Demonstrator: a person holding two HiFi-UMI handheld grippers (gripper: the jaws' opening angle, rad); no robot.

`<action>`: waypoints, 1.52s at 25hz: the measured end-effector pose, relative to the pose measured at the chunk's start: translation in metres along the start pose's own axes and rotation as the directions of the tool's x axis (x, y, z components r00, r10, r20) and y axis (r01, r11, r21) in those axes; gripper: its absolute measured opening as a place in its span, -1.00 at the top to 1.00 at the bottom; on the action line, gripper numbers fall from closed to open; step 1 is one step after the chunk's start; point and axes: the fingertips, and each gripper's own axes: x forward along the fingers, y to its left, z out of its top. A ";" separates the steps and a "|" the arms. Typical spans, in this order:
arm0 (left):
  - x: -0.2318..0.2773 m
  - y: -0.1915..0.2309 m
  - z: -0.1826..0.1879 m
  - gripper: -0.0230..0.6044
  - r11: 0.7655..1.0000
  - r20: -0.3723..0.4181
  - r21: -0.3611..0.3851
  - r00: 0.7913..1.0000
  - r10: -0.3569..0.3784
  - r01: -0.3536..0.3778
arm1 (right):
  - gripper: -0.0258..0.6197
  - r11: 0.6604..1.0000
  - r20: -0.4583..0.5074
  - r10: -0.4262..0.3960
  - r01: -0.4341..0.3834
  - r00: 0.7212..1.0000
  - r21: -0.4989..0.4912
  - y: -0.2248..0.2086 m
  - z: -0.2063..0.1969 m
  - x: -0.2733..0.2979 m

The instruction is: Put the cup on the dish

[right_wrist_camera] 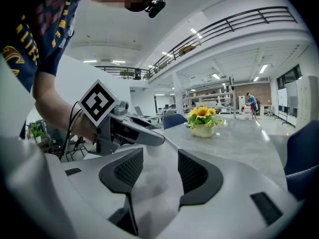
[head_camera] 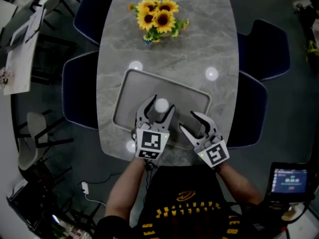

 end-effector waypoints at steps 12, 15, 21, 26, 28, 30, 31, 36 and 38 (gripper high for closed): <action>0.007 0.002 -0.012 0.07 1.000 -0.013 -0.017 1.000 0.019 -0.019 | 0.24 1.000 -0.010 0.009 -0.009 1.000 -0.003 0.005 0.001 -0.004; 0.008 0.002 -0.015 0.07 0.999 -0.016 -0.025 1.000 0.025 -0.025 | 0.24 1.000 -0.007 0.010 -0.010 1.000 -0.017 0.003 0.002 -0.004; 0.008 0.003 -0.020 0.07 0.999 -0.015 -0.042 0.999 0.030 -0.031 | 0.24 0.999 -0.035 0.029 -0.030 0.999 -0.022 0.011 -0.003 -0.002; 0.007 0.003 -0.023 0.07 0.998 -0.014 -0.042 0.999 0.037 -0.038 | 0.24 0.999 -0.024 0.033 -0.033 0.999 -0.004 0.015 -0.002 -0.001; 0.007 0.002 -0.025 0.07 0.998 -0.015 -0.045 0.999 0.039 -0.040 | 0.24 0.999 -0.022 0.034 -0.034 0.999 0.001 0.016 -0.002 0.000; 0.006 0.002 -0.027 0.07 0.998 -0.012 -0.050 0.999 0.045 -0.046 | 0.24 0.999 -0.023 0.035 -0.035 0.999 -0.003 0.016 -0.002 0.000; 0.006 0.003 -0.028 0.07 0.997 -0.010 -0.050 0.999 0.050 -0.050 | 0.24 0.999 -0.021 0.035 -0.035 0.999 -0.009 0.015 -0.002 0.000; 0.005 0.003 -0.033 0.07 0.996 0.011 -0.058 0.998 0.065 -0.064 | 0.24 0.999 -0.024 0.035 -0.035 0.999 -0.011 0.015 -0.003 -0.002; 0.004 0.002 -0.033 0.07 0.996 0.021 -0.057 0.998 0.066 -0.065 | 0.24 0.999 -0.022 0.035 -0.035 0.999 -0.005 0.015 -0.004 -0.003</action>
